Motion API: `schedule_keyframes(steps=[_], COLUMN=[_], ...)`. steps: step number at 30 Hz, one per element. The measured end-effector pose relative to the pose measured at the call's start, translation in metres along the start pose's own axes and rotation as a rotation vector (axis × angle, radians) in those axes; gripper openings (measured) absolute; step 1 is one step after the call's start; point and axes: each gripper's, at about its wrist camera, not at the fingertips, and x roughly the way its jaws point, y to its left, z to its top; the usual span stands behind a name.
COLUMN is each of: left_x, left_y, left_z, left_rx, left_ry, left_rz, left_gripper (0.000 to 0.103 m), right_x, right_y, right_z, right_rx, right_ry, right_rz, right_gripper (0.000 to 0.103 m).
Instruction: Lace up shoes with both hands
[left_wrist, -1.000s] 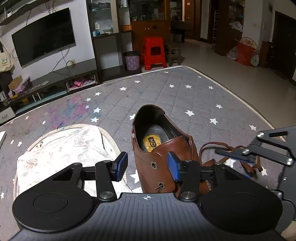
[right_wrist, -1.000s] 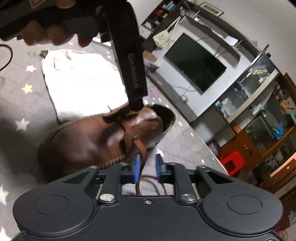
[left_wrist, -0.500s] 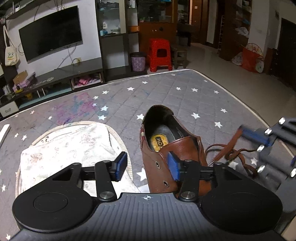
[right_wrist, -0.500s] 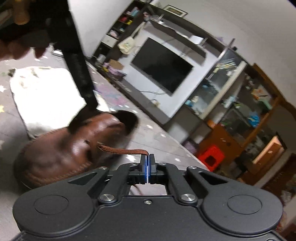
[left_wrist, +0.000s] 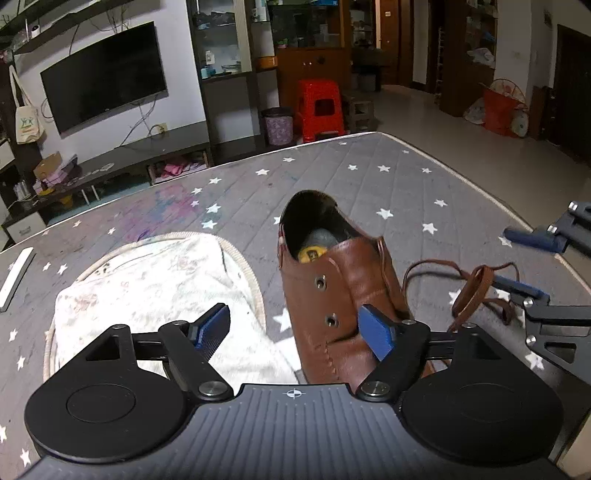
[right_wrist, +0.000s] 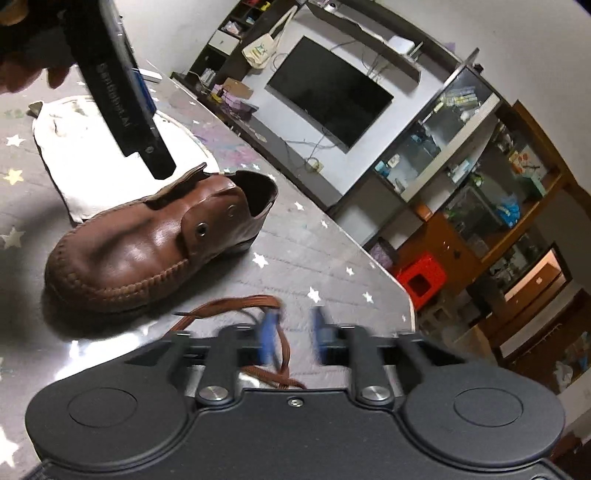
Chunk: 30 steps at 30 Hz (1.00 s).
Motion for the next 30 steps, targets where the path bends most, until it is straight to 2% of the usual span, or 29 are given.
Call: schedule_keyframes(steps=[5, 7, 12, 15, 18, 19, 24, 26, 30], left_x=[-0.003, -0.003, -0.001, -0.005, -0.007, -0.006, -0.008, -0.007, -0.002], left_y=[0.004, 0.006, 0.015, 0.018, 0.023, 0.027, 0.048, 0.055, 0.068], left_z=[-0.013, -0.016, -0.022, -0.027, -0.027, -0.025, -0.025, -0.024, -0.027], left_rx=[-0.032, -0.053, -0.091, -0.112, -0.122, -0.145, -0.240, -0.245, -0.247], left_ry=[0.005, 0.017, 0.043, -0.011, -0.028, -0.020, -0.035, -0.013, 0.087], left_rz=[0.023, 0.030, 0.064, 0.125, 0.159, 0.160, 0.180, 0.184, 0.200], left_gripper=[0.082, 0.082, 0.083, 0.083, 0.083, 0.083, 0.083, 0.083, 0.083], right_x=[-0.001, -0.002, -0.008, -0.013, -0.019, -0.021, -0.024, -0.023, -0.029], right_y=[0.004, 0.005, 0.008, 0.002, -0.005, -0.005, -0.008, -0.009, -0.017], right_z=[-0.004, -0.007, -0.013, -0.011, -0.007, -0.006, 0.001, 0.004, 0.003], right_rx=[-0.050, -0.069, -0.065, 0.006, 0.070, 0.081, 0.122, 0.132, 0.178], right_ry=[0.076, 0.105, 0.150, 0.136, 0.110, 0.098, 0.070, 0.067, 0.053], right_rz=[0.055, 0.082, 0.128, 0.129, 0.121, 0.114, 0.109, 0.112, 0.127], right_gripper=[0.052, 0.062, 0.069, 0.073, 0.077, 0.081, 0.081, 0.082, 0.084])
